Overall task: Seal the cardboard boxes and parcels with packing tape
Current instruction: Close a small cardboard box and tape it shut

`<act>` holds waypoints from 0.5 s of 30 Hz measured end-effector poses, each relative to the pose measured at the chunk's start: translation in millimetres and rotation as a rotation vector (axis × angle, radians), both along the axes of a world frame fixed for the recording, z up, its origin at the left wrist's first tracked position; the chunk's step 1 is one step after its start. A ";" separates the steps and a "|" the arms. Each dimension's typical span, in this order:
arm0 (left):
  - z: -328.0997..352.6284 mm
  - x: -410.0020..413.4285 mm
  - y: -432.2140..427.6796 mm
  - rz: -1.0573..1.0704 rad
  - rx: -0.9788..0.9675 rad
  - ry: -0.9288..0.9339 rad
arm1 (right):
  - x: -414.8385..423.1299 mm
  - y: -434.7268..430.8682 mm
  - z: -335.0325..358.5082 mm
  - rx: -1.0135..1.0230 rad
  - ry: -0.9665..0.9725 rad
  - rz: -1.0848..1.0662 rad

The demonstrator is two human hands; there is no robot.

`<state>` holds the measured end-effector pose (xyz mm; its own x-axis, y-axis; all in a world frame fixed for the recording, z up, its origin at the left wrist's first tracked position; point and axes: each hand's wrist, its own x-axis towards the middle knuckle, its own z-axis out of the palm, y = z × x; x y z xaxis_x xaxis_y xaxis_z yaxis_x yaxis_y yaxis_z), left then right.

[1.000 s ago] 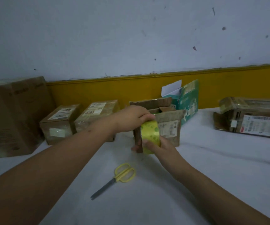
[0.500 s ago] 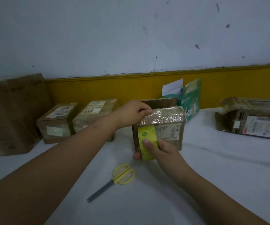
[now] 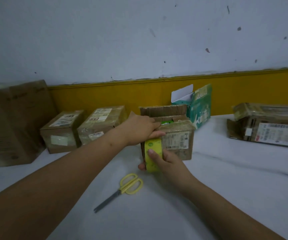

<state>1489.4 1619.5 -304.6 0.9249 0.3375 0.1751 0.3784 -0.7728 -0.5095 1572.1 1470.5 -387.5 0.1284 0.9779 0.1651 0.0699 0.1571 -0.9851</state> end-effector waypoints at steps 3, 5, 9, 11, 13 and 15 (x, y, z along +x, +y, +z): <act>1.7 -1.6 0.0 -0.033 0.144 -0.047 | -1.1 1.0 -3.3 0.037 -0.297 -0.217; -3.1 -4.7 -1.4 -0.074 0.194 -0.158 | 2.7 -7.7 -1.3 0.231 -0.581 -0.599; -5.1 -12.5 -11.2 -0.135 0.082 -0.248 | -12.8 -29.6 2.3 0.787 -1.127 -0.567; -1.0 -17.9 -17.6 -0.113 -0.042 -0.241 | -32.4 -26.1 -10.0 0.650 -1.428 -0.201; 3.0 -21.1 -20.0 -0.048 -0.195 -0.218 | -44.9 -16.6 -17.2 0.385 -1.569 0.021; 6.4 -23.4 -21.3 0.034 -0.314 -0.194 | -50.0 -9.2 -14.1 0.209 -1.606 0.079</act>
